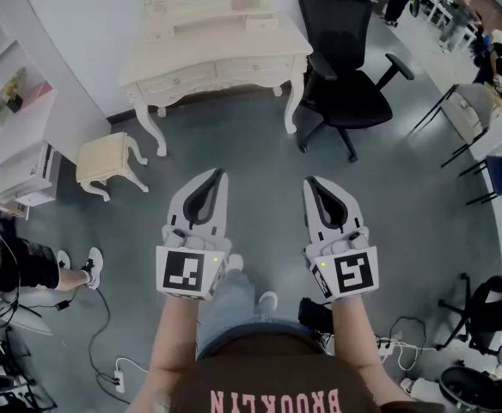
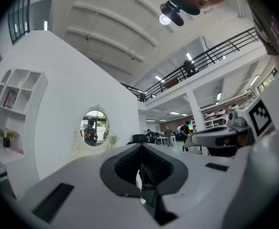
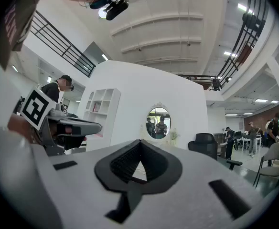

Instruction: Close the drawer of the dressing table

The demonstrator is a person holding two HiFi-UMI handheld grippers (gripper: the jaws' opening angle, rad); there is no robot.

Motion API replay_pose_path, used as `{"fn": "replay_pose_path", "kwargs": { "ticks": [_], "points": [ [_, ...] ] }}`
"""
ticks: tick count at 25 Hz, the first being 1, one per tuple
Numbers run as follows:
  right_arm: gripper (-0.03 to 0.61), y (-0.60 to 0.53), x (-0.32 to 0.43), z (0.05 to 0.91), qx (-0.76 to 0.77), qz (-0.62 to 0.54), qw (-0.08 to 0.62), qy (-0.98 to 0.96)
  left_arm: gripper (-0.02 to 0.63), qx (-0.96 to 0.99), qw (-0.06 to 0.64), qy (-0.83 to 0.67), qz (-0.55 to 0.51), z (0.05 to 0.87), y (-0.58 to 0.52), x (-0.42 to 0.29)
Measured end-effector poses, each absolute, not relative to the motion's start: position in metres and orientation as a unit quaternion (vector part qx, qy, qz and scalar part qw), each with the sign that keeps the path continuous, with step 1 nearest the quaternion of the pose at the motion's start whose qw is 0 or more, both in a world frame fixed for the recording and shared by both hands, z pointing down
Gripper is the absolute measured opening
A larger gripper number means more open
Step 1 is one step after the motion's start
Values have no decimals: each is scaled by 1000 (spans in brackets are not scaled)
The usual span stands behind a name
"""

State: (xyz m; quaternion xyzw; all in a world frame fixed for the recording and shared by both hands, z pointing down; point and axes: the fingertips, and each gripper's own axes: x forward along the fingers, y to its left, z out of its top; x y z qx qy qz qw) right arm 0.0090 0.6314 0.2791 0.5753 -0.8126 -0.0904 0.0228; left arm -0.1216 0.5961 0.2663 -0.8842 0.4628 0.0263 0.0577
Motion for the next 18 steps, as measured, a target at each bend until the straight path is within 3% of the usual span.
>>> {"fn": "replay_pose_path", "kwargs": {
  "ticks": [18],
  "points": [
    [-2, 483, 5, 278, 638, -95, 22, -764, 5, -897, 58, 438, 29, 267, 431, -156]
  ]
}}
